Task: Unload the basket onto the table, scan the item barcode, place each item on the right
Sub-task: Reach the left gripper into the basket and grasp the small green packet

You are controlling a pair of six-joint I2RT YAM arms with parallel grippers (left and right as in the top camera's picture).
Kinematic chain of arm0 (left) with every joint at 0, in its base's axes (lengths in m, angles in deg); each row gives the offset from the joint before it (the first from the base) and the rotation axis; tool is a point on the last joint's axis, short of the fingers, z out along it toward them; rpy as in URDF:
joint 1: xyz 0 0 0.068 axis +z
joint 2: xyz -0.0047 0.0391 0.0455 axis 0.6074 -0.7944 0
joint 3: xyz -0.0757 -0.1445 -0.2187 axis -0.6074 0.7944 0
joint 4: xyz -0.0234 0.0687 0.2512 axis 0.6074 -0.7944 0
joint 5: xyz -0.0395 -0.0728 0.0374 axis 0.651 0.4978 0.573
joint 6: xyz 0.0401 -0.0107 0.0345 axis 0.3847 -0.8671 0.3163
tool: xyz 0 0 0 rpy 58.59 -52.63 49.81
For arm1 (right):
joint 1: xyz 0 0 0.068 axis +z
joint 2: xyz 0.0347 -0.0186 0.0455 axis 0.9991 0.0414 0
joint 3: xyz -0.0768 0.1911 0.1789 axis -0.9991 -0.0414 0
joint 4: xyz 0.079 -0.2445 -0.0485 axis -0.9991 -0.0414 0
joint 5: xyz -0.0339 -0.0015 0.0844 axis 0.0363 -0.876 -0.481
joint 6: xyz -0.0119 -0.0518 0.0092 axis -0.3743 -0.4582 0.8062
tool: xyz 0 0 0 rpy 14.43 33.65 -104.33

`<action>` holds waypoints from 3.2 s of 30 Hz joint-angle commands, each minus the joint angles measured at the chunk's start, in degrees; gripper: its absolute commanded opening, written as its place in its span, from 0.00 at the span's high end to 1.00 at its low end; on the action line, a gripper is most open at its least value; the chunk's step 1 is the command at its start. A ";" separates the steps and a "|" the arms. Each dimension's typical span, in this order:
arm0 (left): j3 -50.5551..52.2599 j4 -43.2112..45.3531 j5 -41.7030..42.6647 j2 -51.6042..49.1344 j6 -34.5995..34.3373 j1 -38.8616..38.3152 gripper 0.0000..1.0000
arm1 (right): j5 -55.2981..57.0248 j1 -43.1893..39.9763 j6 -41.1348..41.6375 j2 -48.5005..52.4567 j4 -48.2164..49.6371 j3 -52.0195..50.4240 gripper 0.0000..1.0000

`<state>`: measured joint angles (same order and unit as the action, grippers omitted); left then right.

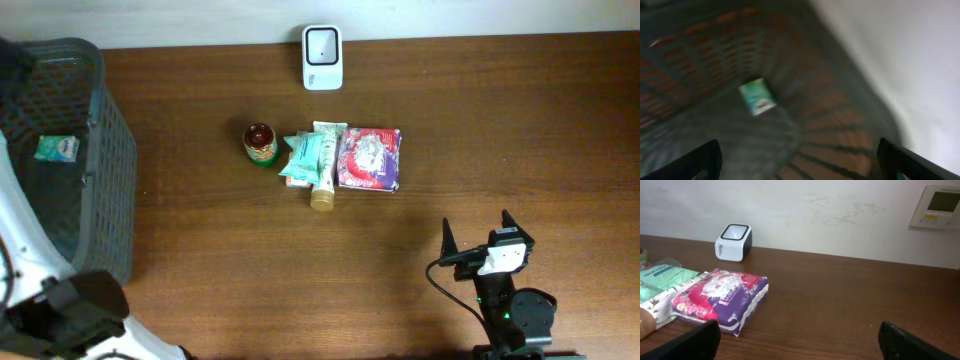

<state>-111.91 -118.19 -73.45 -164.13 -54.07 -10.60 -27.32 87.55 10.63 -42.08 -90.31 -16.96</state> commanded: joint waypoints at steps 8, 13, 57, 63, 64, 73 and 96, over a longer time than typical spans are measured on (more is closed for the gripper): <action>4.09 1.18 -13.14 -20.15 -6.64 1.99 0.03 | 0.09 -0.33 0.20 -0.26 0.00 -0.52 0.01; 4.09 5.42 -8.15 -25.92 -6.67 2.03 0.07 | 0.09 -0.33 0.20 -0.26 0.00 -0.52 0.01; 27.89 -32.54 -4.57 20.92 -8.09 17.70 1.00 | 0.09 -0.33 0.20 -0.26 0.00 -0.52 0.01; 40.89 -32.52 -4.79 29.66 -16.33 17.90 1.00 | 0.09 -0.33 0.20 -0.26 0.00 -0.52 0.01; 41.64 -32.52 -4.76 30.34 -17.33 17.90 1.00 | 0.09 -0.33 0.20 -0.26 0.00 -0.52 0.01; 42.45 -13.00 3.63 32.11 -17.90 17.88 0.77 | 0.09 -0.33 0.20 -0.26 -0.02 -0.52 0.01; 41.64 33.31 10.82 2.03 0.11 10.95 0.12 | 0.09 -0.33 0.20 -0.26 0.00 -0.52 0.01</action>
<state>-70.01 -85.58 -62.09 -160.00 -54.00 1.93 -27.32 87.55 10.59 -41.97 -90.31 -16.96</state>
